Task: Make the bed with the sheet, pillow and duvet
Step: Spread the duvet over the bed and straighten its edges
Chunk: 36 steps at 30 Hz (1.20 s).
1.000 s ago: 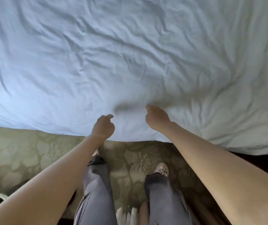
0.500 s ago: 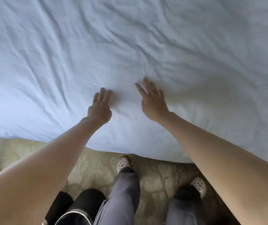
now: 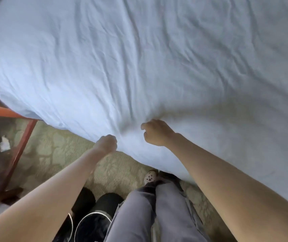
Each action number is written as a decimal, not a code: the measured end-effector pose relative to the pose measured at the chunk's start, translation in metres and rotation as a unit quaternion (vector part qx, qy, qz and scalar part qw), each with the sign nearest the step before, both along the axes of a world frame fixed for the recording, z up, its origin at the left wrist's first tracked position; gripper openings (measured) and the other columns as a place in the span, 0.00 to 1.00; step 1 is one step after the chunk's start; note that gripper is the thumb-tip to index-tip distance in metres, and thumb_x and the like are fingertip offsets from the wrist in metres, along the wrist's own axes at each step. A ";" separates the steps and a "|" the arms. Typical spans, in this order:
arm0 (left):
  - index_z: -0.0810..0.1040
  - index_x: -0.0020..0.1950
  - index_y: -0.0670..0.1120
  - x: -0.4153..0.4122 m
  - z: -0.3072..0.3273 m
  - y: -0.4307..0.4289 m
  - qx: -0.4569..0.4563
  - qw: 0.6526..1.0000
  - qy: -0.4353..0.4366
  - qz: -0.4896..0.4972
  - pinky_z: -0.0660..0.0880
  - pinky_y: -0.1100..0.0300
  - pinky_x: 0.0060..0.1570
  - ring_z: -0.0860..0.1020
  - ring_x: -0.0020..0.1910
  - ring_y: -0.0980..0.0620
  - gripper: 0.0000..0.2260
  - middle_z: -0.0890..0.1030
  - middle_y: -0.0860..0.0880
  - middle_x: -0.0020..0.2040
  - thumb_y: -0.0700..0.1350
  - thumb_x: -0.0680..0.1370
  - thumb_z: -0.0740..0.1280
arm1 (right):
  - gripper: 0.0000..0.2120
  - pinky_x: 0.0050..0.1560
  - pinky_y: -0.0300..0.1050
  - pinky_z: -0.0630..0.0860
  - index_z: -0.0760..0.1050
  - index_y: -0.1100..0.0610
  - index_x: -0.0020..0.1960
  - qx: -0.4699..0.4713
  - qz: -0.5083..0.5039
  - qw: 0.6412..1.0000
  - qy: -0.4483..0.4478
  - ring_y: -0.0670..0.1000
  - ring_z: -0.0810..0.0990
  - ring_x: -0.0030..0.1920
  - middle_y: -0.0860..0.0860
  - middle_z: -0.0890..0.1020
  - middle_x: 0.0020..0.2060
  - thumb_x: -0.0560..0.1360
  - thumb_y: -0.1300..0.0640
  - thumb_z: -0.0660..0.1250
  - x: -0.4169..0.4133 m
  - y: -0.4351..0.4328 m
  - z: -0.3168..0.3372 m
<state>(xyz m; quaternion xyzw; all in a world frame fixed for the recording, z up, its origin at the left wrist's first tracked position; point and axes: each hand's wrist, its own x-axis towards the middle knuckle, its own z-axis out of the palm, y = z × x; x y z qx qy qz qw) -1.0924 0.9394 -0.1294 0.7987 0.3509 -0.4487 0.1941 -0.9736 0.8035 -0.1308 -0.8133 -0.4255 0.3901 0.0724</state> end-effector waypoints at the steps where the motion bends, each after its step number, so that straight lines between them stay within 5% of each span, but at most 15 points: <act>1: 0.72 0.64 0.35 -0.001 0.009 0.015 0.019 0.999 -0.024 0.043 0.70 0.54 0.62 0.71 0.64 0.41 0.17 0.73 0.38 0.64 0.31 0.78 0.51 | 0.15 0.55 0.49 0.75 0.74 0.64 0.58 0.006 0.005 1.000 -0.002 0.61 0.77 0.54 0.60 0.80 0.52 0.73 0.65 0.57 0.001 0.014 0.005; 6: 0.66 0.71 0.41 -0.010 0.020 0.087 0.057 0.982 -0.092 0.153 0.66 0.55 0.64 0.68 0.68 0.43 0.23 0.69 0.40 0.69 0.31 0.76 0.53 | 0.19 0.64 0.49 0.67 0.68 0.62 0.67 0.010 0.043 0.999 -0.017 0.59 0.71 0.64 0.59 0.73 0.63 0.76 0.65 0.55 0.001 0.085 0.015; 9: 0.61 0.73 0.40 -0.017 0.025 0.130 0.053 0.968 -0.126 0.210 0.69 0.54 0.59 0.68 0.66 0.40 0.25 0.66 0.37 0.68 0.30 0.76 0.53 | 0.25 0.73 0.51 0.55 0.57 0.59 0.74 0.005 0.058 0.998 -0.037 0.55 0.54 0.75 0.58 0.54 0.75 0.77 0.64 0.55 -0.004 0.136 0.012; 12: 0.56 0.76 0.41 -0.032 0.020 0.187 0.044 0.960 -0.132 0.244 0.67 0.58 0.51 0.68 0.65 0.41 0.27 0.62 0.38 0.71 0.31 0.77 0.53 | 0.29 0.74 0.53 0.49 0.50 0.55 0.76 0.008 0.049 0.998 -0.044 0.52 0.44 0.77 0.54 0.42 0.77 0.78 0.64 0.54 -0.012 0.199 0.006; 18: 0.53 0.76 0.40 -0.065 -0.004 0.353 0.044 0.951 -0.141 0.272 0.72 0.51 0.51 0.73 0.60 0.37 0.26 0.69 0.35 0.66 0.34 0.78 0.54 | 0.30 0.73 0.56 0.48 0.45 0.53 0.77 0.033 -0.014 0.993 -0.112 0.54 0.43 0.77 0.55 0.40 0.77 0.80 0.59 0.54 -0.039 0.360 -0.013; 24: 0.50 0.76 0.41 -0.081 -0.018 0.498 0.059 0.946 -0.162 0.273 0.68 0.50 0.61 0.69 0.65 0.38 0.25 0.63 0.37 0.71 0.37 0.80 0.53 | 0.27 0.74 0.56 0.45 0.51 0.54 0.77 0.030 -0.040 0.996 -0.072 0.54 0.45 0.77 0.55 0.46 0.77 0.80 0.56 0.53 -0.090 0.505 -0.034; 27: 0.50 0.76 0.40 -0.073 -0.030 0.544 0.051 0.924 -0.199 0.322 0.63 0.51 0.66 0.64 0.70 0.40 0.25 0.61 0.39 0.73 0.39 0.81 0.56 | 0.20 0.74 0.50 0.50 0.65 0.60 0.69 0.032 0.018 0.999 -0.039 0.50 0.61 0.73 0.54 0.67 0.71 0.77 0.59 0.58 -0.103 0.533 -0.045; 29: 0.50 0.76 0.40 -0.069 -0.045 0.569 0.042 0.902 -0.220 0.369 0.63 0.50 0.67 0.64 0.70 0.41 0.28 0.61 0.40 0.73 0.41 0.80 0.60 | 0.20 0.65 0.46 0.67 0.74 0.63 0.60 0.077 0.012 0.990 -0.121 0.55 0.76 0.60 0.57 0.79 0.57 0.69 0.61 0.68 -0.102 0.548 -0.054; 31: 0.50 0.76 0.41 -0.066 -0.062 0.588 0.035 0.880 -0.226 0.416 0.64 0.50 0.68 0.65 0.69 0.41 0.32 0.62 0.40 0.73 0.42 0.78 0.64 | 0.24 0.47 0.45 0.77 0.79 0.64 0.51 0.081 -0.013 0.976 -0.202 0.58 0.80 0.46 0.57 0.82 0.44 0.56 0.58 0.76 -0.096 0.560 -0.065; 36: 0.53 0.73 0.38 -0.065 -0.092 0.608 0.027 0.857 -0.174 0.485 0.69 0.52 0.60 0.71 0.61 0.43 0.35 0.69 0.40 0.67 0.47 0.75 0.69 | 0.43 0.44 0.46 0.78 0.79 0.66 0.47 -0.010 0.023 0.967 -0.252 0.58 0.81 0.41 0.59 0.81 0.40 0.44 0.35 0.77 -0.093 0.586 -0.080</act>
